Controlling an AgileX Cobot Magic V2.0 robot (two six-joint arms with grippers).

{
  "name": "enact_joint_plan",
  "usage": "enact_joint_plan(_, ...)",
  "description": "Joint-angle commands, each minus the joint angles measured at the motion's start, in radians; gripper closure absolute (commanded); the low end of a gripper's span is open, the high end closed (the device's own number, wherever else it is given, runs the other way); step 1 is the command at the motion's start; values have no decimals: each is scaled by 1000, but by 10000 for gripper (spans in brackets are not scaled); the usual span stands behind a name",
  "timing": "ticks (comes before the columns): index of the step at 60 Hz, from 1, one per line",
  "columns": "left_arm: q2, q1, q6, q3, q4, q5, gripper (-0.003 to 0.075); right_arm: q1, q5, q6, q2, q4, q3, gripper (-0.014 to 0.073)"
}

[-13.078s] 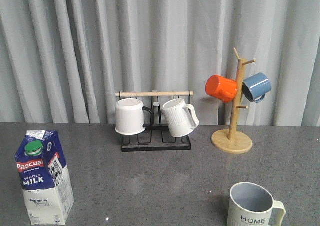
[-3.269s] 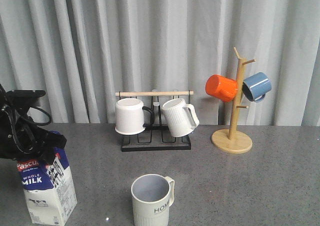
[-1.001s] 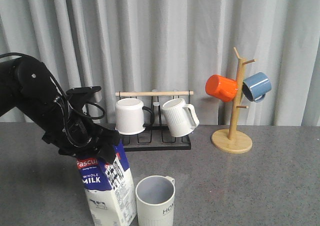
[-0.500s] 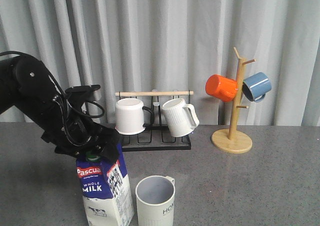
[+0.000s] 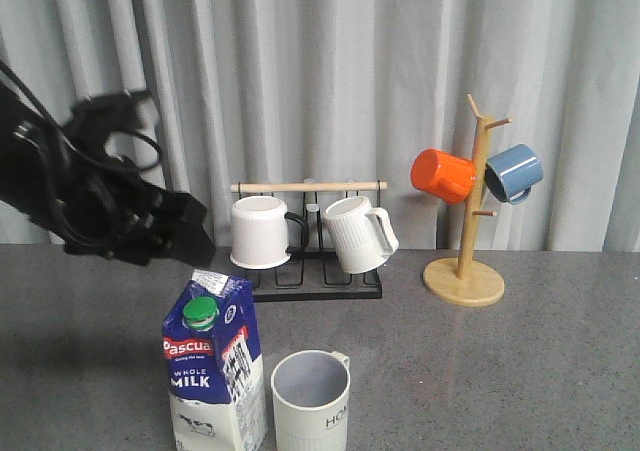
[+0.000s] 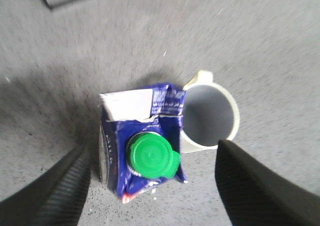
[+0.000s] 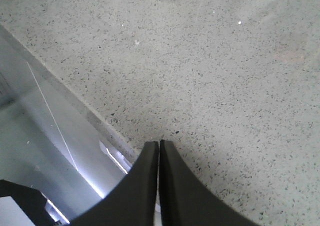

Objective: Place milk next to cup

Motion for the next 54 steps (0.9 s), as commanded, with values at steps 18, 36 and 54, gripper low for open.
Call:
enact_joint_plan(18,-314,-7,32,-15,-23,-6,691,-4,-324,198,7,-45,-24,599)
enact_joint_plan(36,-627,-7,44,331,62,-193,728,-4,-390,302,7,-92,-24,599)
enact_joint_plan(54,-948,-7,44,711,77,-397,728,-4,-391,302,7,-92,-24,599)
